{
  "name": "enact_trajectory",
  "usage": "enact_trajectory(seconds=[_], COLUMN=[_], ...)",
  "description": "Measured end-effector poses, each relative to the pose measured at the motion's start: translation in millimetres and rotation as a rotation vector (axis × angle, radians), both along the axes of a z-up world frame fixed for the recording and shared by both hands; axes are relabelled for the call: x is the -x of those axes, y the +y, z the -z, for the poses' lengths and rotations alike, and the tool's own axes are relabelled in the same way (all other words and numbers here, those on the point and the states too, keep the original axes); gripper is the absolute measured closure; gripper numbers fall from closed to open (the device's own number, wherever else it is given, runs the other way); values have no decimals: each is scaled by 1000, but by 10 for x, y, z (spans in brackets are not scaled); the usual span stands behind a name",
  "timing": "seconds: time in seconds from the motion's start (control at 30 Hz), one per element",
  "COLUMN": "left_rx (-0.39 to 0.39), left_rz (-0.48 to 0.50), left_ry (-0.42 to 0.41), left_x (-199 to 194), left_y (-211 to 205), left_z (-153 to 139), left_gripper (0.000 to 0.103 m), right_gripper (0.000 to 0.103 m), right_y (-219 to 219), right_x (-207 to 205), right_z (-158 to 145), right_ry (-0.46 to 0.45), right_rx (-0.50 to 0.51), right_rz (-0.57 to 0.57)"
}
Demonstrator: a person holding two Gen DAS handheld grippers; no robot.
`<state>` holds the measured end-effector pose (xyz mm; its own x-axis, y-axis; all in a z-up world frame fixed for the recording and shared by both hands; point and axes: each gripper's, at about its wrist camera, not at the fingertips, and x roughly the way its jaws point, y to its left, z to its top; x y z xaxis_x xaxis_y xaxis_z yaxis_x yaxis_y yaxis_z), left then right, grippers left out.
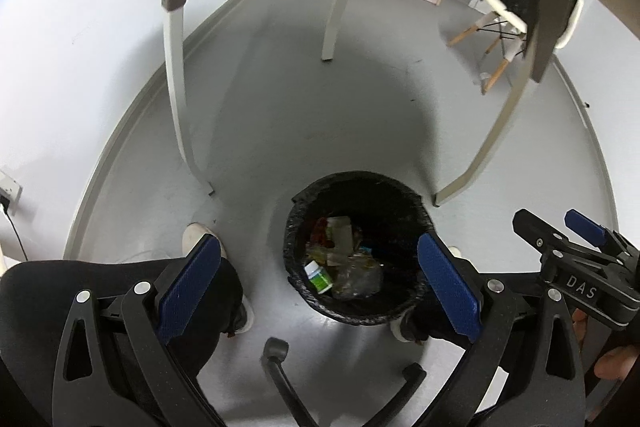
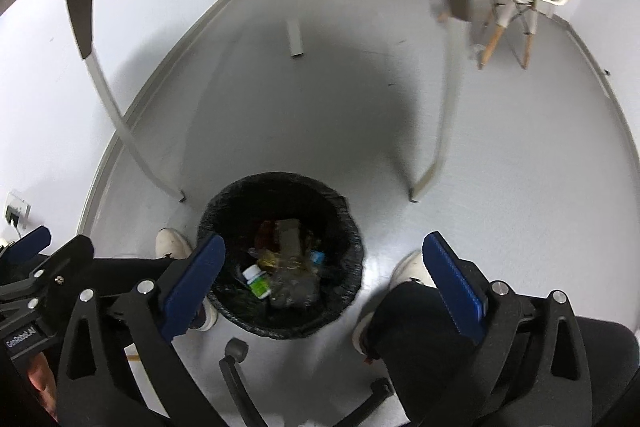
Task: Collect trash
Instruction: 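Raise both open tools from the bin back over the table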
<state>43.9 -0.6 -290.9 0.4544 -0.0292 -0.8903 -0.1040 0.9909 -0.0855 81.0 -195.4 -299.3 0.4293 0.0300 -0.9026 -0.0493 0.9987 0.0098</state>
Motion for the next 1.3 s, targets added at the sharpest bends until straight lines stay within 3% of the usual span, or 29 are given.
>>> enact_trajectory(seconds=[0.3, 0.83, 1.03, 1.3], left_rx=[2, -16, -19, -46], left_rz=[34, 42, 37, 37], left_ry=[-68, -217, -262, -317], left_x=[363, 768, 765, 490], left_y=[-144, -242, -313, -373], left_z=[-578, -1744, -2137, -2605], left_gripper=[6, 6, 6, 6], right_gripper=[8, 8, 8, 8], right_y=[-252, -230, -280, -345], right_x=[450, 1083, 1190, 1005], right_z=[-599, -1893, -2422, -2893], right_ry=[-84, -258, -341, -400], right_rx=[29, 4, -14, 2], right_rz=[40, -17, -27, -29])
